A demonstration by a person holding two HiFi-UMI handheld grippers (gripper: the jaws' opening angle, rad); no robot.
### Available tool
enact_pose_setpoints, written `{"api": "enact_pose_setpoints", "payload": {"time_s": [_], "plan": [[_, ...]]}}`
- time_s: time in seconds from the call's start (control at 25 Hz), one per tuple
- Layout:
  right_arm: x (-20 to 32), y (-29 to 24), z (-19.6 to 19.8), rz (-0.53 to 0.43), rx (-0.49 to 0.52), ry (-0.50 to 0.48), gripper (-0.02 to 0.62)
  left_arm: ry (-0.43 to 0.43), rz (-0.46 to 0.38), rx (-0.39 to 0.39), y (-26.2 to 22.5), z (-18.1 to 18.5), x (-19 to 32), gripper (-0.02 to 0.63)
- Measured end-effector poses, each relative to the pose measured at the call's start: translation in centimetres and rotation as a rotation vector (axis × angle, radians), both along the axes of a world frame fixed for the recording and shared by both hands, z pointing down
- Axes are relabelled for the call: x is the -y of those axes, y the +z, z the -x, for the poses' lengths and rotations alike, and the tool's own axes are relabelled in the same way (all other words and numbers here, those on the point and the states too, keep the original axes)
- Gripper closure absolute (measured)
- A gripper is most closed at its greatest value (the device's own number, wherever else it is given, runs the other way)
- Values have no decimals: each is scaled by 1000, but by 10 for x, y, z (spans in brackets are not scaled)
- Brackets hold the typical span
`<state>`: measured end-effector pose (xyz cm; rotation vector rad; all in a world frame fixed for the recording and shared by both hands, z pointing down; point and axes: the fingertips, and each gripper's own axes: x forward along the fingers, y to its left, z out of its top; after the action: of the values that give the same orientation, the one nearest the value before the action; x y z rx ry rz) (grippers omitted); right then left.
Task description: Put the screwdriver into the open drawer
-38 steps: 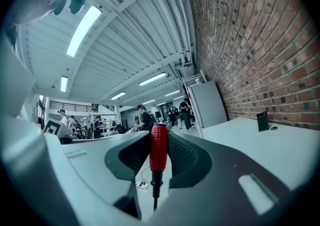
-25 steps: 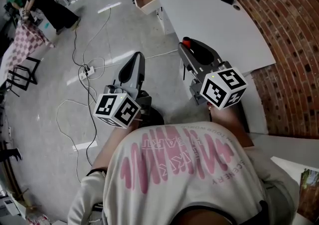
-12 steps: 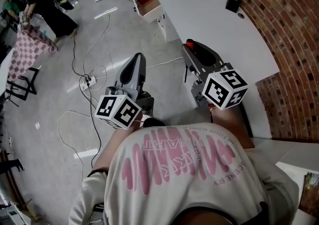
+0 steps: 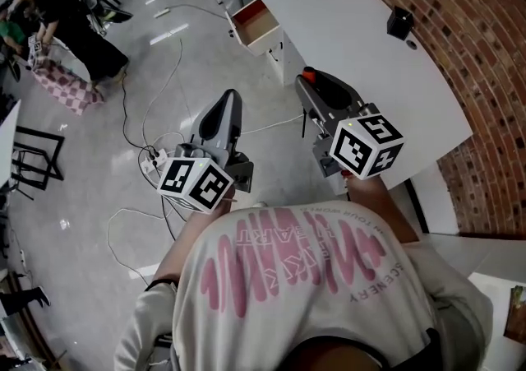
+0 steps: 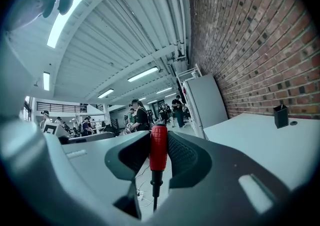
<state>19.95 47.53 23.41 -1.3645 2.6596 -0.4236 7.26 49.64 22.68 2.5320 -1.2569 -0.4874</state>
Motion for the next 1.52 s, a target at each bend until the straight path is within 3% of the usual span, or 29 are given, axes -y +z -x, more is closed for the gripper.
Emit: {"api": "enact_pose_setpoints", "payload": {"time_s": [0.4, 0.68, 0.88, 1.28, 1.52], "plan": [[54, 4, 83, 8, -14, 2, 472, 4, 51, -42, 7, 86, 60, 606], [73, 27, 126, 39, -49, -13, 472, 48, 51, 28, 27, 110, 74, 606], [68, 58, 152, 114, -79, -62, 472, 56, 90, 79, 53, 116, 70, 606], [94, 84, 164, 175, -102, -100, 472, 68, 120, 64, 74, 119, 90, 606], [139, 86, 162, 173, -108, -103, 472, 34, 125, 46, 76, 128, 130, 604]]}}
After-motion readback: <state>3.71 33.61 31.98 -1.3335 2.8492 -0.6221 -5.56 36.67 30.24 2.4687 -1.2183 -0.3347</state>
